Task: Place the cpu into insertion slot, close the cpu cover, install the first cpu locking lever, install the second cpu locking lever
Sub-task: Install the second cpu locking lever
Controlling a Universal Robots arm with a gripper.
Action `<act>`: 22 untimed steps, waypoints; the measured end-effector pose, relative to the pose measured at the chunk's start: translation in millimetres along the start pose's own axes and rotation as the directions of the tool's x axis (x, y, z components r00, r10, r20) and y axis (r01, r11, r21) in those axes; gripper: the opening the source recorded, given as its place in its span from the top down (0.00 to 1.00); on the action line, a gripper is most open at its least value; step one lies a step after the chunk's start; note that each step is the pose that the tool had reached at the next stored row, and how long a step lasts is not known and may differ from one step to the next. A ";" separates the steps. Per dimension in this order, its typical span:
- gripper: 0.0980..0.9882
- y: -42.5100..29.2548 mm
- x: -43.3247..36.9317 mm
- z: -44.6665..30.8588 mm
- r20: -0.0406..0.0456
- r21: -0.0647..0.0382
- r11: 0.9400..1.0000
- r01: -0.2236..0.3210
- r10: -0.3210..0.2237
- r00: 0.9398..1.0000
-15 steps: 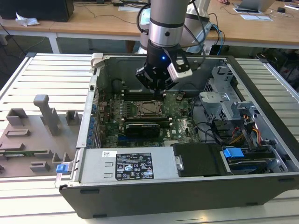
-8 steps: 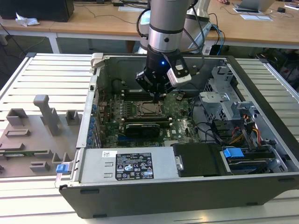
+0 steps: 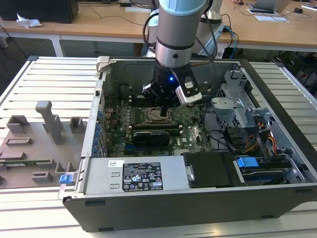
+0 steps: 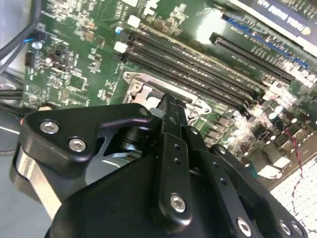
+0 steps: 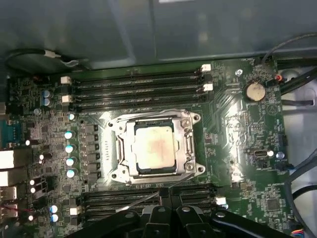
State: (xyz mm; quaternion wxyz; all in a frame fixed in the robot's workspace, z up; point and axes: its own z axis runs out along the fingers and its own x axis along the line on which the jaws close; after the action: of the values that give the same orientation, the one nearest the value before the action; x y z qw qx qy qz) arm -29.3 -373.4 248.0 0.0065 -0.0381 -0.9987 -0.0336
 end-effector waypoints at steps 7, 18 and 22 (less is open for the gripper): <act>0.99 -5.2 21.6 17.0 -0.001 0.000 1.000 0.017 -0.017 1.000; 0.99 -8.4 44.8 38.2 -0.009 -0.020 0.987 0.159 -0.159 0.987; 0.99 -8.7 53.1 44.8 -0.010 -0.031 0.985 0.171 -0.171 0.985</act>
State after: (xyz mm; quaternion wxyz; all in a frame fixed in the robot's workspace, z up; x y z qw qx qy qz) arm -83.4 -375.0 203.5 0.0092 0.0479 -0.9976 -0.0490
